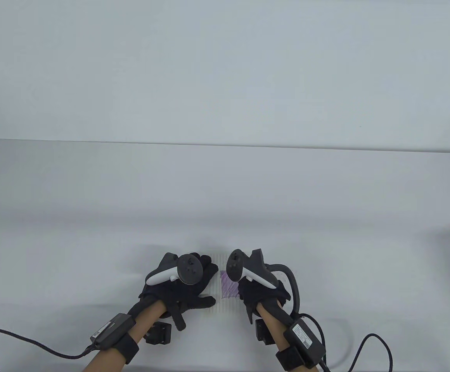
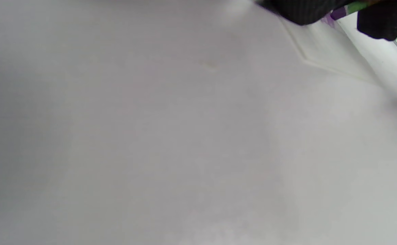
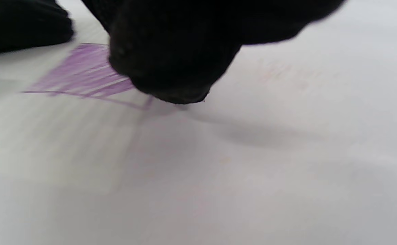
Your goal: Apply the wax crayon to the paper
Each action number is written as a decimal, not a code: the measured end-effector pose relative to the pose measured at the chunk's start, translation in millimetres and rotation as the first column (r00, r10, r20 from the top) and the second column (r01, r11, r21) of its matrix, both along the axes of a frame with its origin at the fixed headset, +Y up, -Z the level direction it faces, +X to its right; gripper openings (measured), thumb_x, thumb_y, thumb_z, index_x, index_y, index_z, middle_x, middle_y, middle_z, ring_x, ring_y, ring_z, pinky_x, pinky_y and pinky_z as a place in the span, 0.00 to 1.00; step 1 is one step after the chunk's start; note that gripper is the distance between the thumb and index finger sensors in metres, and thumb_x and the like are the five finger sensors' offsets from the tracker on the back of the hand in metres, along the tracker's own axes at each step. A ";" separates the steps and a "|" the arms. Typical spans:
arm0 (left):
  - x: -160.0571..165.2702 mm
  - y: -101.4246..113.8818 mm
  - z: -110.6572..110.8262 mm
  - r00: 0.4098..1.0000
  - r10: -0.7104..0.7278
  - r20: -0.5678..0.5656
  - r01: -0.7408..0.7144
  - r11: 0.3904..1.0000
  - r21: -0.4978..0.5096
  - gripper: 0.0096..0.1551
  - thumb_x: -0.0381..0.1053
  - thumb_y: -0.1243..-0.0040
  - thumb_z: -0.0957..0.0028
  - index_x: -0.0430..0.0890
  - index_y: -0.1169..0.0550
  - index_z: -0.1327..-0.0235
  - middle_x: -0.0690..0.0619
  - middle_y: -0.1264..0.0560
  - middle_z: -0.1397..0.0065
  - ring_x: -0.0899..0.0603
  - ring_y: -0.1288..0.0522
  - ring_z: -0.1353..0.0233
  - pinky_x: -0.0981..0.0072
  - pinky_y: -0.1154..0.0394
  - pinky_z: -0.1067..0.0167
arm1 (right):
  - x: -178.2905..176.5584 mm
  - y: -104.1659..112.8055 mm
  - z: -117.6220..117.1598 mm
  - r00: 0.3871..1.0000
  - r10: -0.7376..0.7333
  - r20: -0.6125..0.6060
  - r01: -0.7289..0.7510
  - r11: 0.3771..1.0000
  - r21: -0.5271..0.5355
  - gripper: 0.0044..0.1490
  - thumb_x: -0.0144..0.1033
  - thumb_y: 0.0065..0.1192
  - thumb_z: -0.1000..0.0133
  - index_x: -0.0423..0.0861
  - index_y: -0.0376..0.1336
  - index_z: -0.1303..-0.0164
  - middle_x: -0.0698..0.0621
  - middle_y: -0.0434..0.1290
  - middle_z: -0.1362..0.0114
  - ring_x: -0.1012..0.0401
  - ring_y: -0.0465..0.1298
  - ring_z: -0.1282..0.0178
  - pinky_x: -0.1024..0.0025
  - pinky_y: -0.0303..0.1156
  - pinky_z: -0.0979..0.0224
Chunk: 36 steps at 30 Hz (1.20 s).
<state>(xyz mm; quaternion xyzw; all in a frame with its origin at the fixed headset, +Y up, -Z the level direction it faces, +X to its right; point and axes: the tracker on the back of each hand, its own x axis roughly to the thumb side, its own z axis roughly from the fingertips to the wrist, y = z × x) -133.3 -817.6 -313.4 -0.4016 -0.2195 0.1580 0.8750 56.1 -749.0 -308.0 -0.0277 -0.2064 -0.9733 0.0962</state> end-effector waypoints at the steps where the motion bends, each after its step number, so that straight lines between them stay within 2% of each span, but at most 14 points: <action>1: 0.0 0.0 0.0 1.000 0.000 0.000 0.000 1.000 0.000 0.52 0.70 0.60 0.41 0.67 0.78 0.28 0.69 0.87 0.24 0.53 0.93 0.25 0.48 0.94 0.38 | -1.2 0.2 0.9 0.999 0.017 -0.028 -0.016 1.000 0.020 0.23 0.37 0.56 0.40 0.45 0.66 0.36 0.49 0.81 0.52 0.67 0.81 0.73 0.75 0.78 0.70; 2: 0.1 0.0 0.1 1.000 0.000 0.000 0.000 1.000 0.001 0.52 0.70 0.60 0.41 0.67 0.78 0.28 0.69 0.87 0.24 0.53 0.93 0.25 0.48 0.94 0.38 | -2.2 0.6 1.9 0.999 0.005 -0.053 -0.004 1.000 0.013 0.23 0.37 0.56 0.40 0.45 0.66 0.36 0.49 0.81 0.52 0.67 0.81 0.73 0.75 0.78 0.70; 5: 0.1 -0.1 0.0 1.000 0.000 0.000 0.000 1.000 0.000 0.52 0.70 0.60 0.41 0.67 0.78 0.28 0.69 0.87 0.24 0.53 0.93 0.25 0.48 0.94 0.38 | -3.5 -1.4 6.3 0.979 -0.196 -0.062 0.181 0.966 -0.187 0.23 0.37 0.56 0.39 0.44 0.66 0.35 0.48 0.81 0.52 0.67 0.81 0.73 0.75 0.78 0.70; 10: 0.2 0.0 0.0 1.000 -0.001 0.000 0.001 1.000 0.002 0.52 0.70 0.60 0.41 0.67 0.78 0.28 0.69 0.87 0.24 0.53 0.93 0.25 0.48 0.94 0.38 | -2.8 -0.3 1.0 0.999 -0.010 -0.033 0.009 0.999 -0.032 0.23 0.37 0.56 0.39 0.45 0.67 0.36 0.49 0.81 0.53 0.66 0.81 0.73 0.75 0.78 0.71; 12: 0.1 0.0 0.0 1.000 -0.001 0.000 0.001 1.000 0.002 0.52 0.70 0.60 0.41 0.67 0.78 0.28 0.69 0.87 0.24 0.53 0.93 0.25 0.48 0.94 0.38 | -5.1 0.1 3.4 0.998 -0.013 -0.058 0.012 1.000 -0.014 0.23 0.37 0.56 0.40 0.44 0.66 0.36 0.48 0.81 0.53 0.67 0.81 0.73 0.75 0.78 0.71; 15: 0.2 -0.1 0.0 1.000 -0.001 0.000 0.001 1.000 0.001 0.52 0.70 0.60 0.41 0.67 0.78 0.28 0.69 0.87 0.24 0.53 0.93 0.25 0.48 0.94 0.38 | -4.8 -1.6 6.1 0.986 -0.156 -0.062 0.143 0.973 -0.180 0.23 0.37 0.56 0.39 0.44 0.66 0.35 0.48 0.81 0.52 0.67 0.81 0.73 0.75 0.78 0.71; 16: 0.2 -0.1 0.0 1.000 -0.001 0.000 0.001 1.000 0.001 0.52 0.70 0.60 0.41 0.67 0.78 0.28 0.69 0.87 0.24 0.53 0.93 0.25 0.48 0.94 0.38 | -3.7 -2.0 6.5 0.988 -0.156 -0.016 0.151 0.973 -0.177 0.23 0.37 0.56 0.39 0.44 0.66 0.35 0.48 0.81 0.52 0.66 0.81 0.73 0.74 0.78 0.71; 21: 0.2 -0.2 -0.1 1.000 -0.001 0.000 0.001 1.000 0.001 0.52 0.70 0.60 0.41 0.67 0.78 0.28 0.69 0.87 0.24 0.53 0.93 0.25 0.48 0.94 0.38 | -2.7 -0.1 1.5 0.999 0.031 -0.034 -0.031 0.999 -0.007 0.23 0.37 0.56 0.40 0.45 0.67 0.36 0.49 0.81 0.53 0.67 0.81 0.73 0.75 0.78 0.71; 22: 0.1 -0.1 0.0 1.000 -0.001 0.000 0.001 1.000 0.002 0.52 0.70 0.60 0.41 0.67 0.78 0.28 0.69 0.87 0.24 0.53 0.93 0.25 0.48 0.94 0.38 | -4.0 0.5 2.9 0.998 0.005 -0.058 -0.006 1.000 -0.020 0.23 0.37 0.56 0.40 0.45 0.66 0.35 0.49 0.81 0.53 0.67 0.81 0.74 0.75 0.78 0.71; 25: 0.1 -0.1 0.0 1.000 -0.001 0.000 0.001 1.000 0.001 0.52 0.70 0.60 0.41 0.67 0.78 0.28 0.69 0.87 0.24 0.53 0.93 0.25 0.48 0.94 0.38 | -5.6 -2.7 6.1 0.982 -0.183 -0.051 0.168 0.964 -0.207 0.23 0.37 0.57 0.39 0.44 0.66 0.35 0.48 0.81 0.53 0.67 0.81 0.74 0.75 0.78 0.71; 30: 0.1 -0.1 0.0 1.000 -0.001 0.000 0.001 1.000 0.001 0.52 0.70 0.60 0.41 0.67 0.78 0.28 0.69 0.87 0.24 0.53 0.93 0.25 0.48 0.94 0.38 | -2.8 0.0 0.6 0.999 0.038 -0.024 -0.039 0.999 -0.026 0.23 0.38 0.57 0.40 0.45 0.67 0.35 0.49 0.81 0.53 0.67 0.81 0.74 0.75 0.78 0.71; 32: -0.1 0.0 0.0 1.000 -0.001 0.000 0.001 1.000 0.002 0.52 0.70 0.60 0.41 0.67 0.78 0.28 0.69 0.87 0.24 0.53 0.93 0.25 0.48 0.94 0.38 | -4.8 -0.1 3.1 0.998 0.000 -0.064 0.000 1.000 -0.012 0.23 0.37 0.57 0.40 0.45 0.67 0.36 0.49 0.82 0.53 0.67 0.81 0.74 0.76 0.78 0.71; 35: -0.1 0.0 0.0 1.000 0.000 -0.001 0.000 1.000 0.001 0.52 0.70 0.60 0.41 0.67 0.78 0.28 0.69 0.87 0.24 0.53 0.93 0.25 0.48 0.94 0.38 | -4.5 -1.9 4.7 0.990 -0.133 -0.041 0.123 0.976 -0.177 0.23 0.37 0.57 0.39 0.44 0.66 0.35 0.48 0.81 0.53 0.67 0.81 0.74 0.75 0.78 0.71; 36: 0.0 0.0 0.0 1.000 0.000 0.000 0.000 1.000 0.001 0.52 0.70 0.60 0.41 0.67 0.78 0.28 0.69 0.87 0.24 0.53 0.93 0.25 0.48 0.94 0.38 | -3.6 -1.4 4.8 0.994 -0.109 -0.017 0.105 0.983 -0.152 0.23 0.37 0.57 0.39 0.44 0.67 0.35 0.48 0.81 0.53 0.66 0.81 0.74 0.75 0.78 0.71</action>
